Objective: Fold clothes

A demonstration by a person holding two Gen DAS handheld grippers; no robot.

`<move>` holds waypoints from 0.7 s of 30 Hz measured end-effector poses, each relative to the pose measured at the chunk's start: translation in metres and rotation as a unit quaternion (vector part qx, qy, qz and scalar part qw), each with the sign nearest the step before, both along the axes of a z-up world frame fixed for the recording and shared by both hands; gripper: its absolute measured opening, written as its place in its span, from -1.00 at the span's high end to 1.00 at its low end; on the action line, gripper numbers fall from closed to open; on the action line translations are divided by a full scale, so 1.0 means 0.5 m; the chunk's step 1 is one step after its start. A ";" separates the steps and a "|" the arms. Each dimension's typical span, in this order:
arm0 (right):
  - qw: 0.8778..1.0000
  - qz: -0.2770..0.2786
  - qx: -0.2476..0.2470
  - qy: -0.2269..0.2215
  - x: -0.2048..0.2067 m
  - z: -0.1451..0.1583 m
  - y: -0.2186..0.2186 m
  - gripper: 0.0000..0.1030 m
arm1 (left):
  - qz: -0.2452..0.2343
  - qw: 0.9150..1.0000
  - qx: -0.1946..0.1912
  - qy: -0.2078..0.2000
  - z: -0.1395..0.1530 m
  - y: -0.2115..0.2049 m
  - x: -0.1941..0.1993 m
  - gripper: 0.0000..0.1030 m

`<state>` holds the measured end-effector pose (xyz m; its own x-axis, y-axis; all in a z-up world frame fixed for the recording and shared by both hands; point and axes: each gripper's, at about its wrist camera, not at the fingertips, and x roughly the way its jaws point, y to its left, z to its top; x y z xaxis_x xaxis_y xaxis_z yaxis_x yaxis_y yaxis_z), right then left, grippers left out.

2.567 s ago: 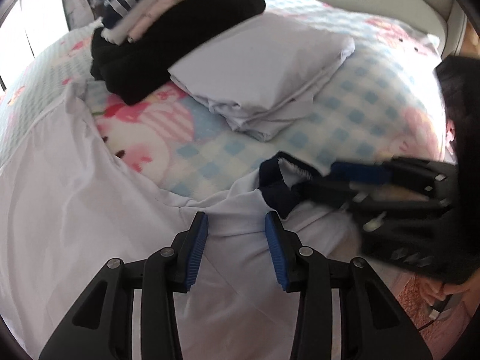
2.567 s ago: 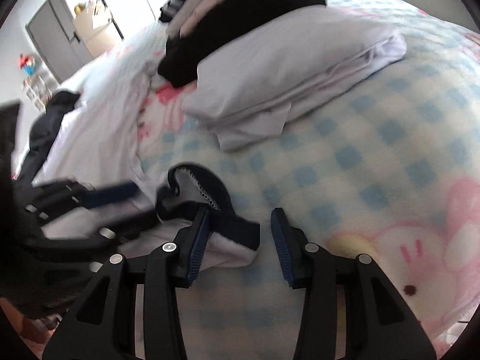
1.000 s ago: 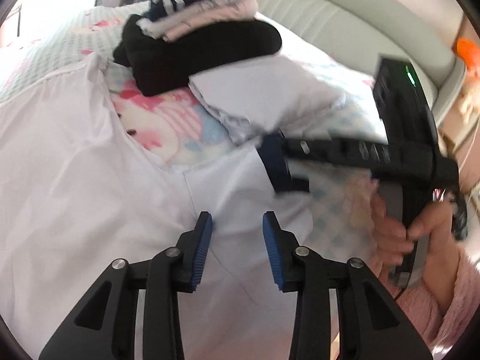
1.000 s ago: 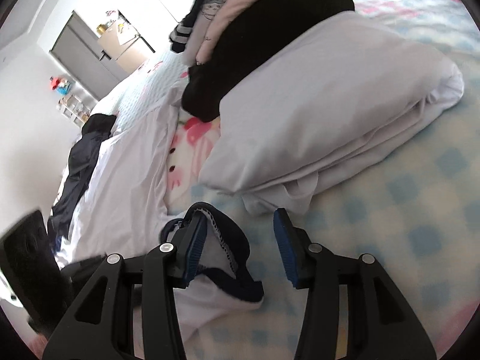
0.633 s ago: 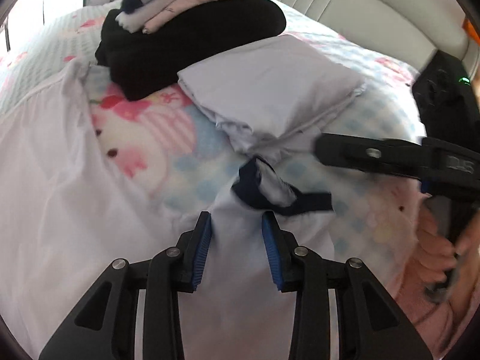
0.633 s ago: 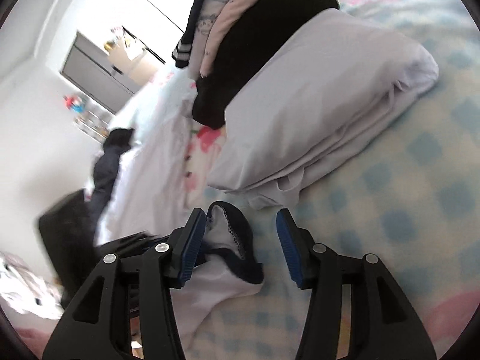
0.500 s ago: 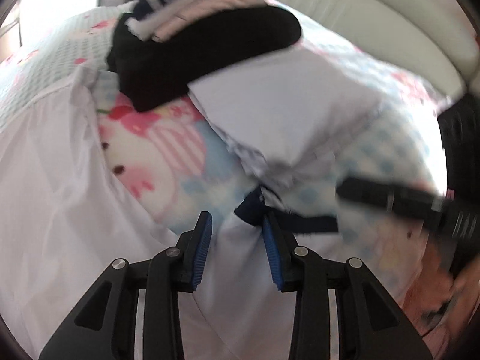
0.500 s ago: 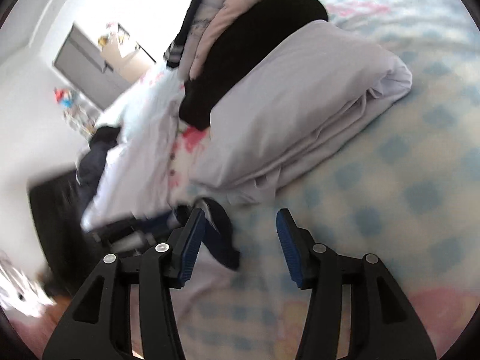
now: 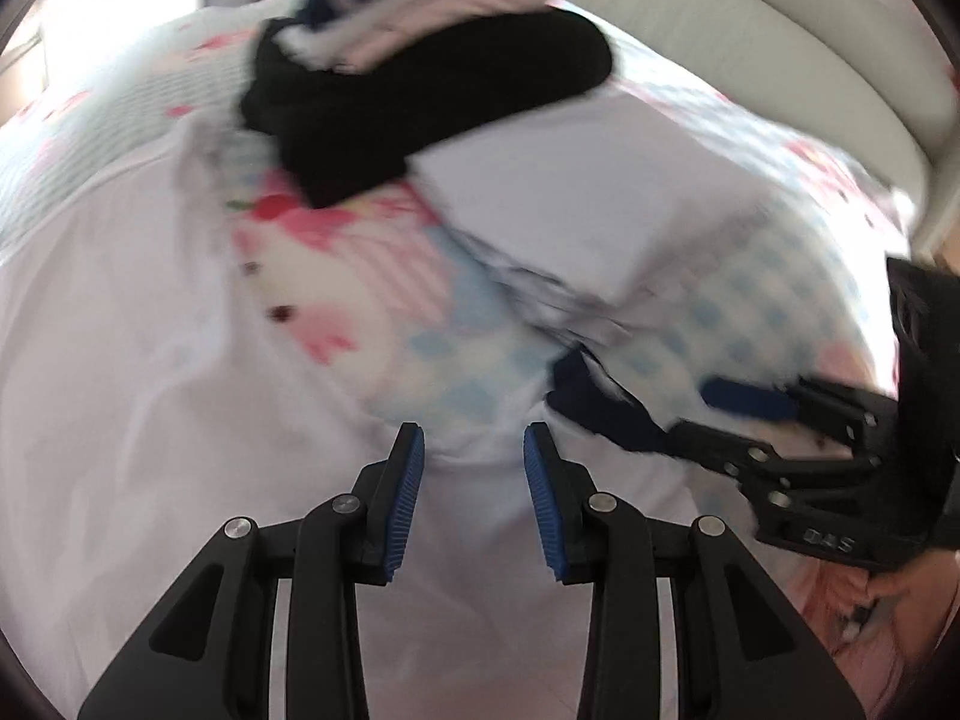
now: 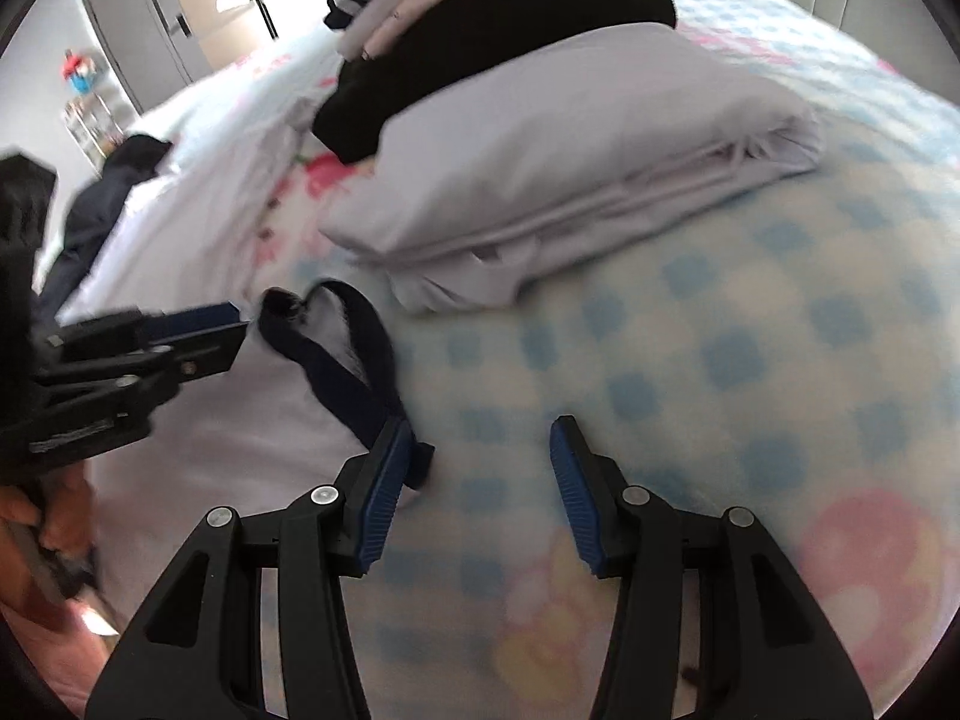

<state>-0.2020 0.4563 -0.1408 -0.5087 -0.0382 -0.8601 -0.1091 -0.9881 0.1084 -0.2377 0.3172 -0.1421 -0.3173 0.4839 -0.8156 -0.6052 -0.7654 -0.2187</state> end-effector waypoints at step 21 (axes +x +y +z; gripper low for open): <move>0.999 0.010 -0.039 0.014 -0.010 -0.004 -0.007 0.02 | -0.118 0.990 -0.069 0.038 -0.026 0.082 0.012 0.61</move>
